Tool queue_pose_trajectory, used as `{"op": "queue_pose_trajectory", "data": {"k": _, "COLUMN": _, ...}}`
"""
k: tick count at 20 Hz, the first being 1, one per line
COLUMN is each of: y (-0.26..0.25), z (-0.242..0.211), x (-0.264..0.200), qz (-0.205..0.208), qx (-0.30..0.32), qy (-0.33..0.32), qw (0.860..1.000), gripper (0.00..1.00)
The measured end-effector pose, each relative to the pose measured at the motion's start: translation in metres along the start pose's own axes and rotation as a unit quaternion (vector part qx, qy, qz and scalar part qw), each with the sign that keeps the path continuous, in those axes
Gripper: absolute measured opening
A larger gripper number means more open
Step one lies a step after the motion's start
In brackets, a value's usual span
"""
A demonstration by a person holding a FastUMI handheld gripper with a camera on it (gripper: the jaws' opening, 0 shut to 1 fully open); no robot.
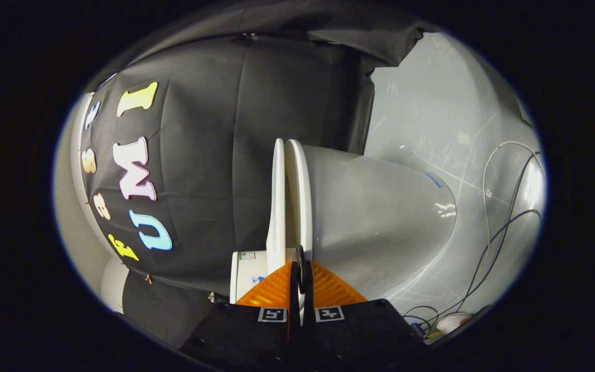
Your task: Open the toilet lid.
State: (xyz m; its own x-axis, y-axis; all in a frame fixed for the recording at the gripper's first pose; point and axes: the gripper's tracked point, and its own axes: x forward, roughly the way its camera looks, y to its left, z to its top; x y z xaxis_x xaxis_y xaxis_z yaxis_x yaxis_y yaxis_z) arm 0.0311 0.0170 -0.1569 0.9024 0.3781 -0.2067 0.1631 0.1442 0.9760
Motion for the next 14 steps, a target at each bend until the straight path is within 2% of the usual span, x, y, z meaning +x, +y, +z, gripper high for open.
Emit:
{"op": "queue_pose_trajectory", "data": {"k": 6, "y": 0.000, "z": -0.001, "x": 0.001, "qz": -0.006, "qx": -0.007, "qy": -0.002, "qw": 1.000, "gripper": 0.06}}
{"op": "queue_pose_trajectory", "data": {"k": 11, "y": 0.004, "z": -0.001, "x": 0.002, "qz": -0.032, "qx": -0.080, "qy": -0.012, "qw": 0.996, "gripper": 0.06}}
{"op": "queue_pose_trajectory", "data": {"k": 14, "y": 0.014, "z": 0.002, "x": -0.001, "qz": -0.031, "qx": -0.090, "qy": -0.014, "qw": 0.995, "gripper": 0.06}}
